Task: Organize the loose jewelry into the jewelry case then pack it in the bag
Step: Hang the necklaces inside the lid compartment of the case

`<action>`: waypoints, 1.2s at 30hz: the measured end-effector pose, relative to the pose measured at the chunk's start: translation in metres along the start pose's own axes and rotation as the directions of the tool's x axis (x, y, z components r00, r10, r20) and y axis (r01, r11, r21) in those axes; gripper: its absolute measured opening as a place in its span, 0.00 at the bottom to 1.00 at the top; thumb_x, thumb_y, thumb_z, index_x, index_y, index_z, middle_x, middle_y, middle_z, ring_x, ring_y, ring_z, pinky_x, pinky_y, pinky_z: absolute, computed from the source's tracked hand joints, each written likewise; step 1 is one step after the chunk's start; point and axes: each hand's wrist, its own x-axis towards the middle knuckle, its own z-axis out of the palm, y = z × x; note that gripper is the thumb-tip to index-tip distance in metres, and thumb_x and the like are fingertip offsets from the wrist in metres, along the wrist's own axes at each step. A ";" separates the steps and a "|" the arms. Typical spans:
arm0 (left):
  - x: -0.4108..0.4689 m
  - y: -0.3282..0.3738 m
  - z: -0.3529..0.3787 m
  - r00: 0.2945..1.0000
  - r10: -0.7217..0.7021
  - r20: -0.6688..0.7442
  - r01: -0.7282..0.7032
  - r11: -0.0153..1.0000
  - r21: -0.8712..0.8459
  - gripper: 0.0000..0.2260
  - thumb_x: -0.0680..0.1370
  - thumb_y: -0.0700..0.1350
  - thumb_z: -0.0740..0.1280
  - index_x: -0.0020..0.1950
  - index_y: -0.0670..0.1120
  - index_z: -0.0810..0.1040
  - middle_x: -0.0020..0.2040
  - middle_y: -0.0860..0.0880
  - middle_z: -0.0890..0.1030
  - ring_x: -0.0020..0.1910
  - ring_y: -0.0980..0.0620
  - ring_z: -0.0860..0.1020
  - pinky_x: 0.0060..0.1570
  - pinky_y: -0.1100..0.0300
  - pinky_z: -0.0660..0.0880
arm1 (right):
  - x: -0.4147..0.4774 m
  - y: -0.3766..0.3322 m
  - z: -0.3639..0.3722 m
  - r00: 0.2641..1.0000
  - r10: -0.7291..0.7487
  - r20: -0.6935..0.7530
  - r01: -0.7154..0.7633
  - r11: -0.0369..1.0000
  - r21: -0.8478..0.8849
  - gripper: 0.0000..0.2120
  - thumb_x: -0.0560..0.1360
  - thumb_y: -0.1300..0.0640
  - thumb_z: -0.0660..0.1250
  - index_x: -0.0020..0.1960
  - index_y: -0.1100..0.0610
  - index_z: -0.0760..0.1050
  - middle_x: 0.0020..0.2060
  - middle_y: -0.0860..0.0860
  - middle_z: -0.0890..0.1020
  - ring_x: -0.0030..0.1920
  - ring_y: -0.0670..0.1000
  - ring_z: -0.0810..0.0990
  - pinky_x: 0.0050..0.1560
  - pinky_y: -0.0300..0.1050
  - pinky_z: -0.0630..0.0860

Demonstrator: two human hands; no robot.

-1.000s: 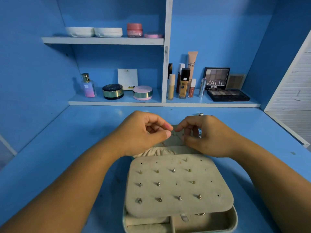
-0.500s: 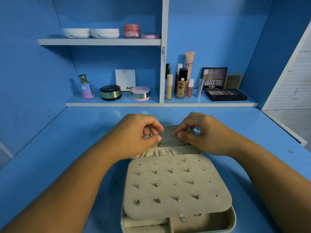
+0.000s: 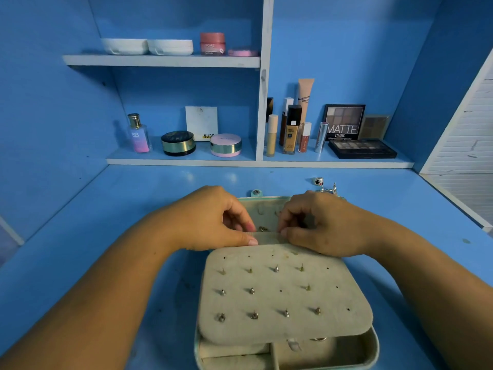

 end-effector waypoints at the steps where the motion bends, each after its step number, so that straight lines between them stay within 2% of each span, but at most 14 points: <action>1: 0.000 0.000 0.000 1.000 -0.001 0.013 0.001 1.000 -0.008 0.05 0.68 0.53 0.77 0.41 0.57 0.84 0.42 0.55 0.83 0.42 0.60 0.80 0.48 0.61 0.79 | 0.000 0.000 0.000 1.000 0.002 -0.007 -0.002 1.000 0.014 0.01 0.73 0.52 0.69 0.42 0.48 0.79 0.37 0.43 0.80 0.39 0.43 0.77 0.41 0.36 0.73; 2: 0.000 0.000 0.000 1.000 -0.002 0.020 0.002 1.000 -0.015 0.05 0.69 0.52 0.77 0.41 0.57 0.84 0.41 0.55 0.84 0.42 0.59 0.81 0.47 0.61 0.79 | 0.000 0.000 0.001 1.000 0.005 -0.024 -0.005 1.000 0.016 0.01 0.72 0.51 0.69 0.43 0.48 0.79 0.37 0.43 0.80 0.39 0.43 0.77 0.41 0.37 0.73; 4: 0.001 0.000 0.001 1.000 -0.010 0.019 0.011 1.000 -0.029 0.04 0.69 0.51 0.77 0.40 0.56 0.83 0.40 0.55 0.84 0.41 0.59 0.81 0.44 0.63 0.79 | 0.001 0.003 0.003 0.998 0.014 -0.053 -0.015 1.000 -0.020 0.07 0.72 0.47 0.69 0.50 0.45 0.78 0.40 0.42 0.77 0.42 0.42 0.75 0.47 0.41 0.72; 6: 0.002 -0.001 0.002 1.000 -0.028 0.008 0.028 0.999 -0.037 0.03 0.70 0.50 0.76 0.39 0.55 0.83 0.38 0.56 0.84 0.39 0.59 0.80 0.42 0.65 0.78 | 0.002 0.003 0.005 0.999 0.011 -0.035 -0.012 0.999 -0.044 0.10 0.73 0.44 0.67 0.54 0.42 0.78 0.43 0.41 0.75 0.46 0.41 0.73 0.51 0.43 0.70; 9: 0.002 -0.002 0.003 0.999 -0.050 -0.003 0.050 0.998 -0.049 0.03 0.71 0.50 0.76 0.39 0.54 0.83 0.36 0.55 0.83 0.35 0.62 0.78 0.36 0.70 0.74 | 0.001 -0.004 0.003 0.999 0.021 0.037 -0.024 0.996 0.087 0.06 0.76 0.52 0.65 0.49 0.46 0.81 0.43 0.42 0.79 0.45 0.43 0.75 0.48 0.39 0.72; 11: 0.002 -0.002 0.003 0.999 -0.052 -0.003 0.052 0.997 -0.051 0.03 0.71 0.49 0.76 0.39 0.54 0.83 0.36 0.54 0.83 0.33 0.63 0.77 0.34 0.71 0.72 | 0.001 -0.006 0.003 0.999 0.027 0.039 -0.031 0.994 0.107 0.06 0.76 0.55 0.66 0.47 0.50 0.81 0.42 0.45 0.81 0.43 0.44 0.77 0.44 0.36 0.73; 15: 0.003 -0.003 0.004 0.999 -0.048 -0.011 0.048 0.998 -0.030 0.04 0.71 0.50 0.76 0.39 0.53 0.83 0.36 0.53 0.83 0.34 0.62 0.77 0.36 0.70 0.74 | 0.002 -0.002 0.006 1.000 0.022 -0.003 -0.021 0.996 0.085 0.06 0.75 0.53 0.68 0.51 0.47 0.81 0.41 0.45 0.80 0.42 0.44 0.77 0.45 0.40 0.74; 19: 0.004 -0.004 0.005 0.999 -0.044 -0.009 0.043 0.999 -0.026 0.04 0.71 0.50 0.76 0.39 0.54 0.83 0.38 0.54 0.83 0.38 0.59 0.79 0.39 0.69 0.75 | 0.000 -0.002 0.001 1.000 0.025 -0.001 -0.025 0.998 0.066 0.05 0.74 0.55 0.68 0.47 0.48 0.82 0.41 0.42 0.80 0.44 0.43 0.78 0.47 0.41 0.75; 24: 0.004 -0.004 0.005 0.999 -0.032 -0.002 0.032 0.999 -0.026 0.04 0.71 0.50 0.76 0.39 0.54 0.83 0.38 0.55 0.84 0.39 0.59 0.80 0.40 0.70 0.75 | -0.003 0.008 -0.006 0.995 0.054 -0.088 -0.054 0.999 0.004 0.06 0.71 0.53 0.70 0.47 0.45 0.81 0.41 0.41 0.78 0.44 0.41 0.76 0.48 0.42 0.72; 31: 0.004 -0.004 0.005 1.000 -0.025 -0.015 0.025 1.000 -0.009 0.04 0.71 0.50 0.76 0.40 0.53 0.84 0.38 0.54 0.84 0.40 0.58 0.80 0.41 0.67 0.77 | -0.004 0.004 -0.007 0.999 0.041 -0.025 -0.041 0.999 0.005 0.03 0.71 0.55 0.70 0.40 0.48 0.81 0.39 0.42 0.78 0.44 0.39 0.74 0.44 0.34 0.67; 33: 0.004 -0.006 0.007 0.999 -0.027 -0.026 0.027 1.000 0.007 0.05 0.70 0.51 0.76 0.40 0.53 0.83 0.39 0.53 0.84 0.40 0.58 0.80 0.41 0.66 0.77 | -0.004 0.006 -0.011 0.994 0.054 -0.098 -0.051 0.998 0.033 0.03 0.71 0.55 0.70 0.40 0.48 0.80 0.38 0.43 0.78 0.43 0.41 0.75 0.43 0.36 0.70; 36: 0.004 -0.006 0.009 0.998 -0.005 -0.057 0.007 0.999 0.041 0.06 0.70 0.52 0.77 0.40 0.53 0.83 0.39 0.54 0.83 0.39 0.59 0.80 0.45 0.62 0.78 | -0.006 0.021 -0.023 0.935 0.138 -0.327 -0.111 0.989 0.101 0.02 0.73 0.54 0.69 0.43 0.48 0.79 0.37 0.45 0.78 0.38 0.44 0.75 0.37 0.34 0.70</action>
